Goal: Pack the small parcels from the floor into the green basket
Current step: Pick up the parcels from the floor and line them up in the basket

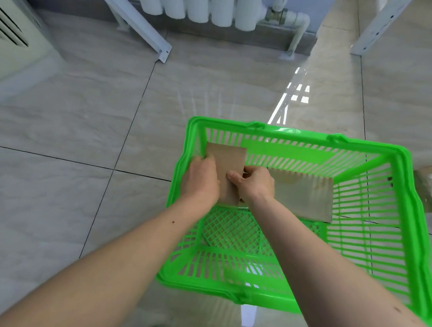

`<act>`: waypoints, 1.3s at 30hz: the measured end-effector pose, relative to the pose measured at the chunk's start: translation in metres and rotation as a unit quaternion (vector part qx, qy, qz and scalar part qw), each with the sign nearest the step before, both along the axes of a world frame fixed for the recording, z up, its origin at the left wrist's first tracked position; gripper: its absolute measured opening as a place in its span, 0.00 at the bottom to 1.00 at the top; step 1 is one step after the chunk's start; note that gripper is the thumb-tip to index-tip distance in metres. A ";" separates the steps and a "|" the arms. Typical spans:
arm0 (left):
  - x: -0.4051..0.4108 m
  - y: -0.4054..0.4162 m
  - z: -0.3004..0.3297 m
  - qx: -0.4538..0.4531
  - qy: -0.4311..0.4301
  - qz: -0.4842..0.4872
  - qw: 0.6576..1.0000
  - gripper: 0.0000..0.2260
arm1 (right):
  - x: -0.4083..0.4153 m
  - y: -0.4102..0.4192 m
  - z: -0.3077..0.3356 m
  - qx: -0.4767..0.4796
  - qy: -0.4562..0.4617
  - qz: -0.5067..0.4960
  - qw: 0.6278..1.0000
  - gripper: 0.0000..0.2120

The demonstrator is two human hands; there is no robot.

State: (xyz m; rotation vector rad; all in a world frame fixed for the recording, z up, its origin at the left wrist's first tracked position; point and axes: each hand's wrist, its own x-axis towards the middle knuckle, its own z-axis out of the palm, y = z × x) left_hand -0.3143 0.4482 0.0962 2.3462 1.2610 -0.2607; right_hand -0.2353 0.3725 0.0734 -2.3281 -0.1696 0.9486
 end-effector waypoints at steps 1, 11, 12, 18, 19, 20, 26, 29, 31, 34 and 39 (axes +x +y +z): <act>0.001 0.000 -0.003 0.002 0.001 0.000 1.000 0.17 | 0.000 0.002 -0.003 -0.001 -0.002 0.003 1.000 0.15; 0.002 -0.004 -0.011 0.013 -0.019 -0.078 0.997 0.18 | -0.001 0.007 -0.011 -0.001 -0.017 0.001 1.000 0.19; 0.001 -0.005 -0.009 0.014 -0.021 -0.077 0.997 0.19 | -0.002 0.005 -0.008 -0.002 -0.012 0.002 1.000 0.21; -0.004 -0.016 0.042 -0.001 -0.028 -0.022 0.999 0.13 | -0.001 -0.029 0.044 0.006 0.008 -0.013 1.000 0.22; -0.002 -0.021 0.059 -0.011 -0.028 -0.007 1.000 0.14 | -0.001 -0.038 0.060 0.007 0.007 -0.020 1.000 0.21; 0.000 -0.025 0.076 -0.024 -0.031 0.013 0.999 0.15 | -0.001 -0.047 0.076 0.008 0.007 -0.028 1.000 0.21; 0.022 -0.056 0.193 -0.083 -0.074 0.116 0.987 0.13 | 0.008 -0.106 0.191 0.015 -0.007 -0.087 0.996 0.17; 0.036 -0.079 0.250 -0.097 -0.087 0.106 0.986 0.12 | 0.014 -0.136 0.250 0.020 -0.016 -0.133 0.991 0.15; 0.046 -0.097 0.285 -0.109 -0.096 0.090 0.985 0.12 | 0.018 -0.155 0.284 0.028 -0.020 -0.165 0.986 0.14; 0.061 -0.128 0.329 -0.131 -0.096 0.056 0.985 0.12 | 0.024 -0.186 0.329 0.041 -0.018 -0.213 0.976 0.13; 0.092 -0.189 0.377 -0.156 -0.086 -0.024 0.984 0.16 | 0.041 -0.247 0.383 0.039 -0.019 -0.267 0.963 0.15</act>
